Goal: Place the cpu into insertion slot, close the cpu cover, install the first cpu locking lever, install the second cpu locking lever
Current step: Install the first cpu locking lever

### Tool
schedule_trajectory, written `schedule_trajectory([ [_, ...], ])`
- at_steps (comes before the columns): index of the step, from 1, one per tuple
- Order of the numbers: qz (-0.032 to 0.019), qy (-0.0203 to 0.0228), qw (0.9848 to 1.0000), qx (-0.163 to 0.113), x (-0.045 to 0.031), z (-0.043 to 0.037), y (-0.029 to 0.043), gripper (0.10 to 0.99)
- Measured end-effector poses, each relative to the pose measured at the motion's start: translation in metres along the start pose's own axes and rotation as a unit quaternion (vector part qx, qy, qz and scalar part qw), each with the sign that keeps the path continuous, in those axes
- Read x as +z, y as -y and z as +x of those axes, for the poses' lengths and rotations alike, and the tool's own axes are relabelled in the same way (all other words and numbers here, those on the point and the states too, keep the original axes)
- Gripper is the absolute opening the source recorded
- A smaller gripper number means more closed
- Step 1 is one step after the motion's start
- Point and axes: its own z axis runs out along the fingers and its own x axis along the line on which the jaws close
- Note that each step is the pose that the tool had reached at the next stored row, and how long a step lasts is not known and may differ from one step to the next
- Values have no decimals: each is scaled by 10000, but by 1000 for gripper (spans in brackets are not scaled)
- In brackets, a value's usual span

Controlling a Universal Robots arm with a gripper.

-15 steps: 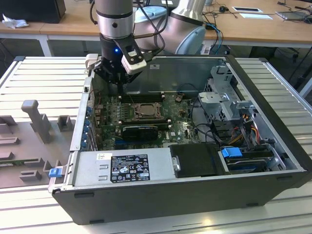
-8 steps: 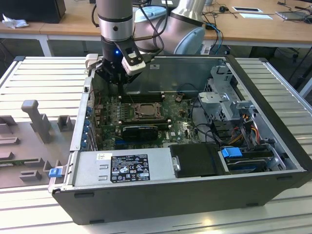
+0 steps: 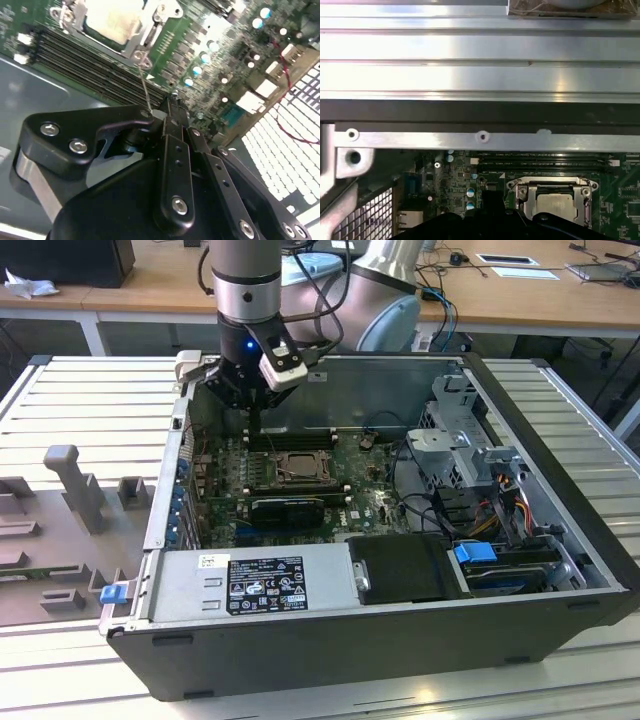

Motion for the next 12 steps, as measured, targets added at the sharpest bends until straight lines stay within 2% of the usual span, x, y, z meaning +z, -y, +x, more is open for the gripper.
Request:
schedule_trajectory([
  [7,0,0,10000,1,6,-109,1,106],
  [12,0,0,10000,0,12,-265,-8,106],
])
